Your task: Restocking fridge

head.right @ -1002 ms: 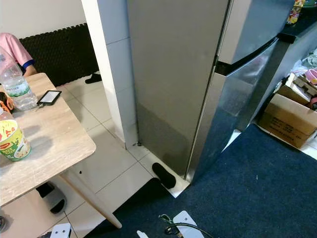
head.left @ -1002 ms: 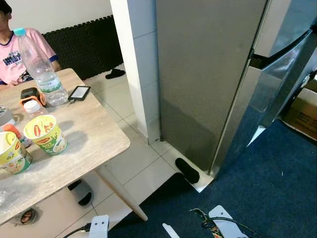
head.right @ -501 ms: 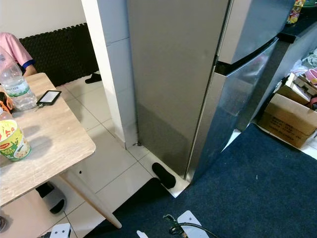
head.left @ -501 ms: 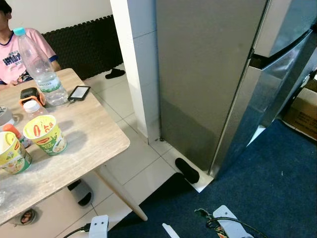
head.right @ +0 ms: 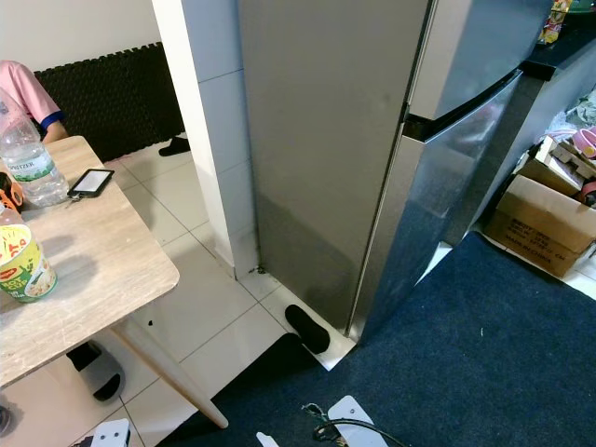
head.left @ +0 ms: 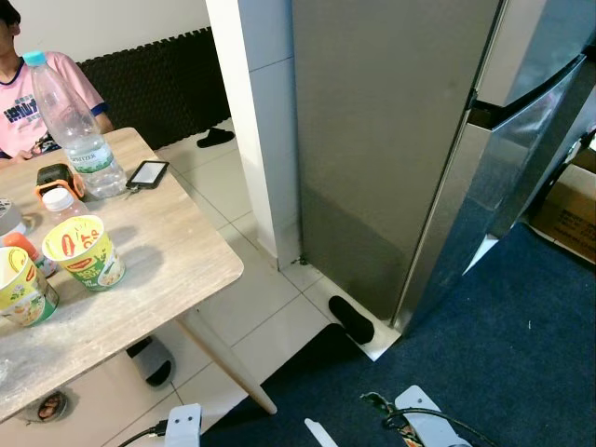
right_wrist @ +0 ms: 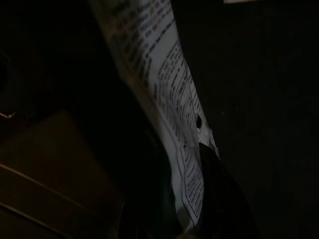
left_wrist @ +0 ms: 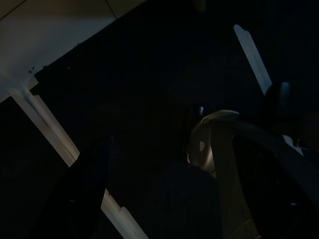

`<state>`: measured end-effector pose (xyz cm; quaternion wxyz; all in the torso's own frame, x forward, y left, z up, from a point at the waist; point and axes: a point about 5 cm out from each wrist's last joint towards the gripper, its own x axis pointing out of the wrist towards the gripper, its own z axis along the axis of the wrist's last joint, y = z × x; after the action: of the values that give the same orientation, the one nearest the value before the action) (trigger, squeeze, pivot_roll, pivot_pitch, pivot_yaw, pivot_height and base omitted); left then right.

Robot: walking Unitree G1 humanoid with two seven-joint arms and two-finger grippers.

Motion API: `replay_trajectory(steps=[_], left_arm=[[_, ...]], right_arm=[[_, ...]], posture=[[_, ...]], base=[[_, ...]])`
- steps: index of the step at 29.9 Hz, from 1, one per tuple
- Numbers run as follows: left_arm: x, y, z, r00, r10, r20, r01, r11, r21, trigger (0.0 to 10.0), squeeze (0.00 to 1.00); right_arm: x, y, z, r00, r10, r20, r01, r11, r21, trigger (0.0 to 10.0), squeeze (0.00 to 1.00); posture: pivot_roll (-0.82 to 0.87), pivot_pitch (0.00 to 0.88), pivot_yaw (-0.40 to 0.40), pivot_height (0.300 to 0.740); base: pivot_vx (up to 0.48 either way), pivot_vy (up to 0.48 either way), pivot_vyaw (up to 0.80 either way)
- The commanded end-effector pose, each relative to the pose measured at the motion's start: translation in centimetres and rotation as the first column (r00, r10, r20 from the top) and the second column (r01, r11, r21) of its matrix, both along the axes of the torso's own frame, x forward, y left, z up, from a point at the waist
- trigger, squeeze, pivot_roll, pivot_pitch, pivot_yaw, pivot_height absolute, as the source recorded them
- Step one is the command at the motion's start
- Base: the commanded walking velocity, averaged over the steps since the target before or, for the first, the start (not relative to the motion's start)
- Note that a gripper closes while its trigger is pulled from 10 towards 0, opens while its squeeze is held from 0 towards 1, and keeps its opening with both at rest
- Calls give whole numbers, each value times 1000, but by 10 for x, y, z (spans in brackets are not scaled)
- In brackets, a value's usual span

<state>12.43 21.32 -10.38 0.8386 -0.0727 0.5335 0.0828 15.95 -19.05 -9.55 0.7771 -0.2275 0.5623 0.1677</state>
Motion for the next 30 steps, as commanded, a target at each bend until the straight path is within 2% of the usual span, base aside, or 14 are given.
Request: replay_trajectory(steps=[1,5,9,10,11,13,17,19,23,24,25,26,27,30], left_arm=[[-3,5,0,998,57,-2,-57,998,1,10000,0],[-2,9,1,995,100,9,-100,995,-2,10000,0],[-3,30,6,969,242,47,-243,970,9,10000,0],[-3,30,6,969,242,47,-243,970,9,10000,0],[-3,39,8,963,262,56,-264,964,24,10000,0],[-4,52,12,959,275,66,-279,958,62,10000,0],[-5,61,15,960,270,68,-276,957,94,10000,0],[-9,85,22,969,241,58,-247,948,199,10000,0],[-9,90,25,963,261,69,-270,940,207,10000,0],[-9,95,27,953,291,83,-302,931,207,10000,0],[-4,100,31,930,343,129,-362,917,167,10000,0],[-4,100,31,930,343,129,-362,917,167,10000,0],[13,100,38,891,399,218,-419,907,51,10000,0],[28,94,41,890,372,263,-385,923,-1,10000,0]], right_arm=[[6,0,2,1000,-7,25,8,1000,-11,10000,0],[5,-4,3,1000,-10,29,11,1000,-22,10000,0],[-3,-23,2,999,-19,26,21,998,-63,10000,0],[-3,-23,2,999,-19,26,21,998,-63,10000,0],[-3,-23,2,999,-22,25,23,998,-62,10000,0],[-3,-22,2,999,-24,26,25,998,-60,10000,0],[-2,-21,2,999,-25,28,26,998,-59,10000,0],[1,-18,3,999,-32,30,34,998,-56,10000,0],[1,-17,3,999,-33,30,34,998,-54,10000,0],[1,-16,3,999,-34,31,36,998,-53,10000,0],[0,-16,2,999,-37,30,38,998,-55,10000,0],[0,-16,2,999,-37,30,38,998,-55,10000,0],[-3,-17,1,999,-40,31,42,997,-63,10000,0],[-4,-20,1,998,-42,40,45,996,-72,10000,0]], posture=[[22,0,15,740],[22,0,15,740],[20,0,15,740],[20,0,15,740],[11,0,19,740],[2,0,26,740],[-2,0,33,740],[-2,0,52,740],[-2,0,52,740],[-2,0,60,740],[0,0,67,740],[0,0,67,740],[-8,0,75,740],[-12,0,74,740]], base=[[0,0,0],[0,0,0],[0,0,0],[0,0,0],[0,0,0],[0,0,0],[0,0,0],[0,0,0],[0,0,0],[0,0,0],[0,0,0],[0,0,0],[0,0,0],[0,0,0]])
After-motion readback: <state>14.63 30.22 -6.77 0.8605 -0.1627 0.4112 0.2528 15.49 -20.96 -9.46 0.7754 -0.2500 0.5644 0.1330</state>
